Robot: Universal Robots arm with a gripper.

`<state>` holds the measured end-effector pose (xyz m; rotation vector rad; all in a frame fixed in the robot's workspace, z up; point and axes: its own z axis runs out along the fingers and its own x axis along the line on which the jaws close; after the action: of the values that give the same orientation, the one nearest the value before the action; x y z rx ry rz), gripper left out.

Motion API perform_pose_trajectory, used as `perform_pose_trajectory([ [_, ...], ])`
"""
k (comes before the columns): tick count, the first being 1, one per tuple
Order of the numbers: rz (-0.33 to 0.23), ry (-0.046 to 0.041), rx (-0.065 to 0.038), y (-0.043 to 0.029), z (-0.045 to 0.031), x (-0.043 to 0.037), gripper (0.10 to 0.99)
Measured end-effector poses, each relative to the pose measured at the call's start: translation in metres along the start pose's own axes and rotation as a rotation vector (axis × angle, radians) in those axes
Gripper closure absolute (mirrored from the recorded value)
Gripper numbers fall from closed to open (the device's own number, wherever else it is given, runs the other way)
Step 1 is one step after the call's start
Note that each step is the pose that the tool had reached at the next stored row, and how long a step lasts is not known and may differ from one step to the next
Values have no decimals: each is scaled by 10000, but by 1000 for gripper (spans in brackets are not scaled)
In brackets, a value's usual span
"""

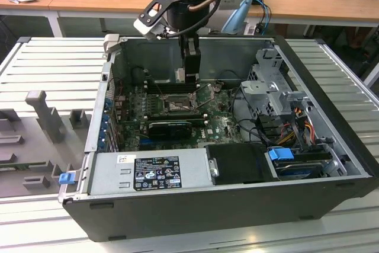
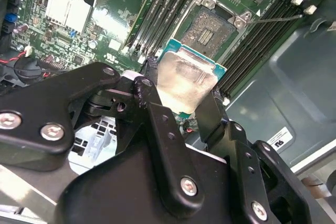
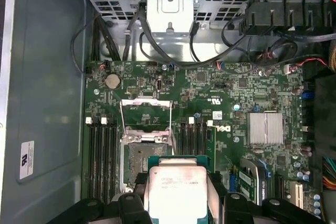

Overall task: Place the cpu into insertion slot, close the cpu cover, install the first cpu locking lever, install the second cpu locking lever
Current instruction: 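Place the cpu into insertion slot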

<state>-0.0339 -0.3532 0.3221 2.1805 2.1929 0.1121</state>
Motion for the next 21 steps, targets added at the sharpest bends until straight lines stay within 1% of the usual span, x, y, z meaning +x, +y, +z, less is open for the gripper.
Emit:
perform_pose_trajectory([
  [10, 0, 5, 1, -10, 69, 6, 557],
  [14, 1, 6, 1, -16, 86, 7, 557],
  [21, 1, 25, 0, -38, 139, 7, 557],
])
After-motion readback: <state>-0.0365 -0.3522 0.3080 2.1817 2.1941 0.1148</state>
